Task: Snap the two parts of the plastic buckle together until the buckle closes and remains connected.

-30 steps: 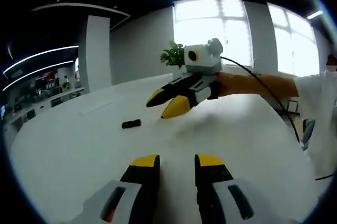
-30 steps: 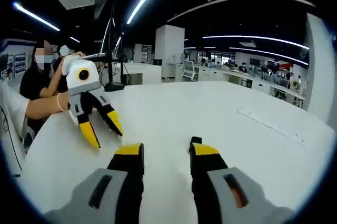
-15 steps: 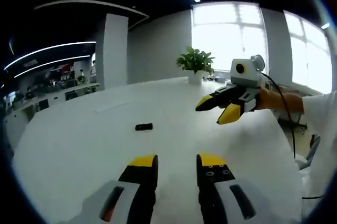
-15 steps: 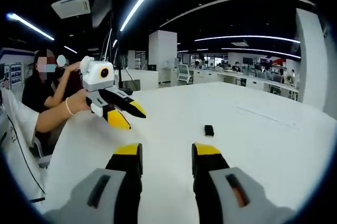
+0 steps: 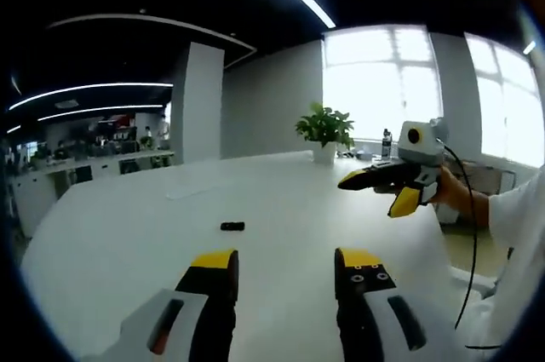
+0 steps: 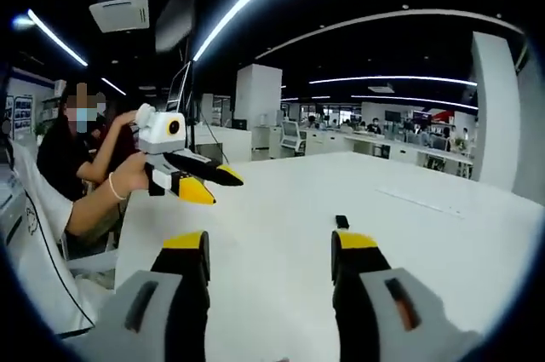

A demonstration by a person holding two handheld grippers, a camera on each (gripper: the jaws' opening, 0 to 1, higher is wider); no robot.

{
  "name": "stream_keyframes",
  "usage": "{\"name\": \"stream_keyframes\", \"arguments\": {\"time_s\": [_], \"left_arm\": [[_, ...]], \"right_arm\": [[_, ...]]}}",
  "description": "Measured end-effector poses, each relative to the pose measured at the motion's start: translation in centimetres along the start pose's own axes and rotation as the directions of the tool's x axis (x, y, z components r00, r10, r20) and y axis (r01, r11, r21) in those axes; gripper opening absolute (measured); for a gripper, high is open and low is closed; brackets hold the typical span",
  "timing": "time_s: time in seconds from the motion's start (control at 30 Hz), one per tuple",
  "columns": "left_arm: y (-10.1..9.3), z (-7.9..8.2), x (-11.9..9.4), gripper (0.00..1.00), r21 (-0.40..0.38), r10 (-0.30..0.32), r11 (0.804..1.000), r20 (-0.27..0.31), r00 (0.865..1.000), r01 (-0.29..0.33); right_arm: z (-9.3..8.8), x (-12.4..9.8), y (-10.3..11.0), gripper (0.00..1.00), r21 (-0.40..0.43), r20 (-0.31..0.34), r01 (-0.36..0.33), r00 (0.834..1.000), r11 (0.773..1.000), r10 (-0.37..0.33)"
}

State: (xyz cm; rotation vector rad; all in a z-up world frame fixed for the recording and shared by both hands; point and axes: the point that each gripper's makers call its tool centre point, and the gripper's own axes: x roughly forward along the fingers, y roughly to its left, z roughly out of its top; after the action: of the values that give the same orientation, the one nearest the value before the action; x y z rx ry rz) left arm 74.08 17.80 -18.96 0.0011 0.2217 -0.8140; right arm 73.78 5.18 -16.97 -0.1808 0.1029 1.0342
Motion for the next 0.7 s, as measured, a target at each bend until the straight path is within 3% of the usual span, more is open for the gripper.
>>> {"name": "stream_keyframes", "arguments": {"time_s": [0.27,0.53,0.7], "left_arm": [[-1.4,0.5,-2.0,0.58,0.028,0.058,0.998,0.03,0.998,-0.059],[-1.0,-0.1,-5.2,0.67,0.023,0.16,0.987,0.014,0.987,-0.161],[-1.7,-0.4,-6.5,0.68,0.028,0.169,0.985,0.012,0.986,-0.169]], "right_arm": [[0.6,-2.9,1.2,0.61,0.013,0.054,0.068,0.996,0.998,-0.068],[0.5,-5.9,2.0,0.65,-0.026,0.013,0.145,0.989,0.989,-0.145],[0.7,-7.6,2.4,0.73,-0.021,0.008,0.19,0.982,0.981,-0.19]]}}
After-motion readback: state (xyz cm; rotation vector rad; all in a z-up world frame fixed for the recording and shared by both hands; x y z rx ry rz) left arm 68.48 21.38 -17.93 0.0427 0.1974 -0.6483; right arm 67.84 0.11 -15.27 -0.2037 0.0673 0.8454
